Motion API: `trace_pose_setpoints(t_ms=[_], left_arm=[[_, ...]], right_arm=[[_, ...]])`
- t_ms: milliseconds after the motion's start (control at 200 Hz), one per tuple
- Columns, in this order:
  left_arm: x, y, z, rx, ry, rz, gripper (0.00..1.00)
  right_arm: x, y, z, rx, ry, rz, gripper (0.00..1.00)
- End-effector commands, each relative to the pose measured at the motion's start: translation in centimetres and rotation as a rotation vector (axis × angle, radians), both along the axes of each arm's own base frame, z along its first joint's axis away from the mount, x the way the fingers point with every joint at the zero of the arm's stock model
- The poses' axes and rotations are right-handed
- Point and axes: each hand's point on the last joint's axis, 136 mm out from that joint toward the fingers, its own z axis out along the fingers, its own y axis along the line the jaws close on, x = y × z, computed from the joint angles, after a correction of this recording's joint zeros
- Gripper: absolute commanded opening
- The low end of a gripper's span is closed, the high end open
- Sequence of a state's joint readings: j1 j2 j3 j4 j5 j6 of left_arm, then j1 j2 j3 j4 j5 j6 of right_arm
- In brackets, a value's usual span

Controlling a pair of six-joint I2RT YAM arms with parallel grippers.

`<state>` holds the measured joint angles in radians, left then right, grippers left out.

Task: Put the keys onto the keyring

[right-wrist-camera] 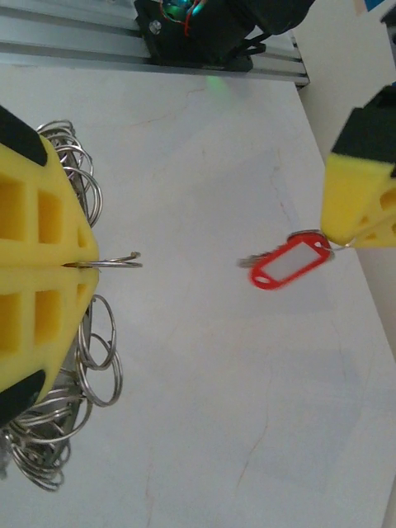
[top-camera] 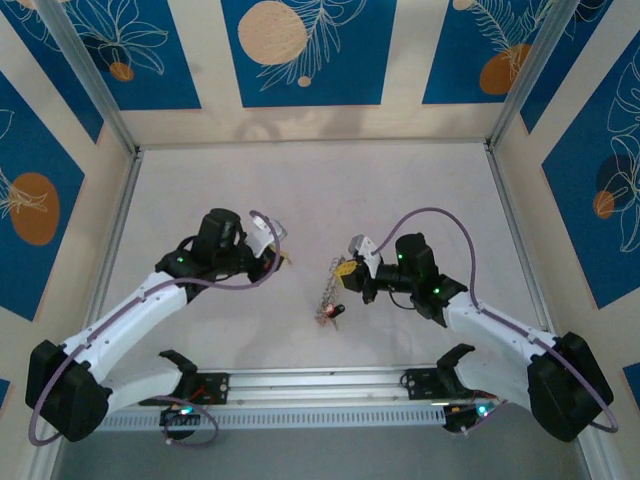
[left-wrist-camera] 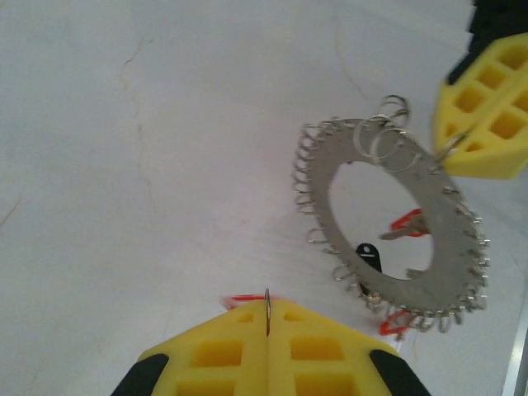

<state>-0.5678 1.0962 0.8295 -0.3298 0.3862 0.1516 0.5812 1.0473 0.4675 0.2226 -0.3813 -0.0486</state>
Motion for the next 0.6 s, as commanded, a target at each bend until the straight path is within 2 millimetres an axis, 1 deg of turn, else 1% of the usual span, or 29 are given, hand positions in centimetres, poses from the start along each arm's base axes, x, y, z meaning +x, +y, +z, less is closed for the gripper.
trace_pose_setpoints(t_ms=[0, 230, 295, 475, 595], left_arm=[[-0.3, -1.2, 1.4, 0.008, -0.076, -0.087, 0.00], [-0.2, -2.1, 1.1, 0.004, -0.099, -0.128, 0.00], [-0.4, -2.6, 1.0, -0.002, -0.093, -0.154, 0.00], [-1.8, -4.0, 1.0, -0.029, -0.086, -0.264, 0.00], [-2.2, -4.2, 1.4, -0.040, -0.130, -0.289, 0.00]], right_arm=[[-0.3, 1.5, 2.1, 0.059, 0.032, 0.055, 0.00], [-0.3, 3.1, 2.3, 0.064, 0.173, 0.086, 0.00], [-0.4, 3.6, 2.2, 0.057, 0.181, 0.095, 0.00], [-0.3, 4.5, 1.7, 0.029, 0.173, 0.109, 0.00], [-0.4, 5.0, 1.8, 0.033, 0.190, 0.130, 0.00]])
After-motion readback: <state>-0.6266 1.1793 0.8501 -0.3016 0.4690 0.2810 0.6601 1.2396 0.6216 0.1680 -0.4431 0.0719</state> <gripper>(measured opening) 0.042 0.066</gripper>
